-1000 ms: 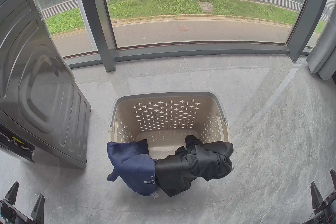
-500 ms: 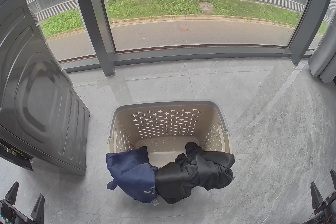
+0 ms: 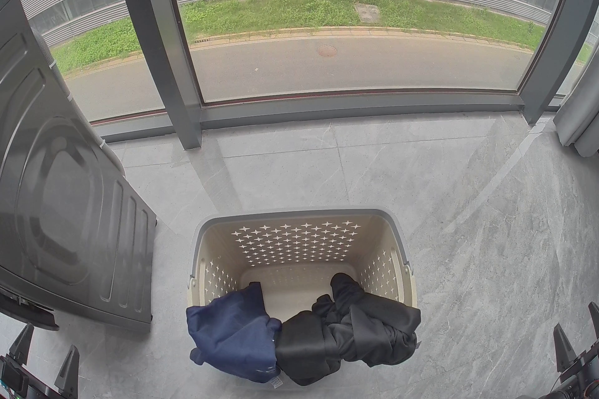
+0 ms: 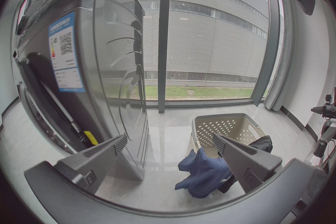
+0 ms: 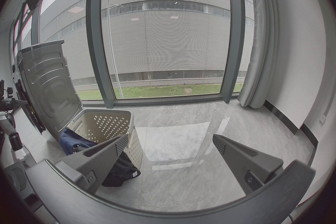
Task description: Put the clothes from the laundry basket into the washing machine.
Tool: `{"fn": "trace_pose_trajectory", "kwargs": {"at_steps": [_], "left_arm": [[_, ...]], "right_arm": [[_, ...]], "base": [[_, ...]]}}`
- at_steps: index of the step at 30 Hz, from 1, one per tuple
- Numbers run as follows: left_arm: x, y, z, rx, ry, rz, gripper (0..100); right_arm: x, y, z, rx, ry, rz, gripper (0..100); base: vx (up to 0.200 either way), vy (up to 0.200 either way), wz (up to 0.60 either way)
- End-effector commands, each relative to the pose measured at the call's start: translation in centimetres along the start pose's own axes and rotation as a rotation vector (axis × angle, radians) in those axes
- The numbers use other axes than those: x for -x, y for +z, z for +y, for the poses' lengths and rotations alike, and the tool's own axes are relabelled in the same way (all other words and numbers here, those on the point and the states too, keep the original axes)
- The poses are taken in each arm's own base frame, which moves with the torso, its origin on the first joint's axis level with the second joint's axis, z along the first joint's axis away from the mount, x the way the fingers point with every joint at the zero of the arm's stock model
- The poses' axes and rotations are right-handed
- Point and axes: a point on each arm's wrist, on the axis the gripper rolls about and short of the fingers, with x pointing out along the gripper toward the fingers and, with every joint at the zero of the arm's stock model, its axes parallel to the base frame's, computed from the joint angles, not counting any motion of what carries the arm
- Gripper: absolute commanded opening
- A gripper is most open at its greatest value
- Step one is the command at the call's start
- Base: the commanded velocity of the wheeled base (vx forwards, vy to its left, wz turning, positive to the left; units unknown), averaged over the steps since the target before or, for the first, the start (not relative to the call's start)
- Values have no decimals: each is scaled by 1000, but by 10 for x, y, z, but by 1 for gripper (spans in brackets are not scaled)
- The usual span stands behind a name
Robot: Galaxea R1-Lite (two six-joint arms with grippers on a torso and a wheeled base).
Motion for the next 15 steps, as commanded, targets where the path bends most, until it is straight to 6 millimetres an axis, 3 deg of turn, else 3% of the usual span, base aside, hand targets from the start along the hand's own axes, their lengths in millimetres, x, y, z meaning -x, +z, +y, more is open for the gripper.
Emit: {"fn": "trace_pose_trajectory", "kwargs": {"at_steps": [1,8,15], "left_arm": [[0,-5,0,1,-1,2,100],[0,-5,0,1,-1,0,100],[0,-5,0,1,-1,2,100]], "right_arm": [[0,-5,0,0,1,0,100],[0,-5,0,0,2,0,100],[0,-5,0,0,2,0,100]], "base": [[0,0,0],[171,0,0],[0,0,0]]}}
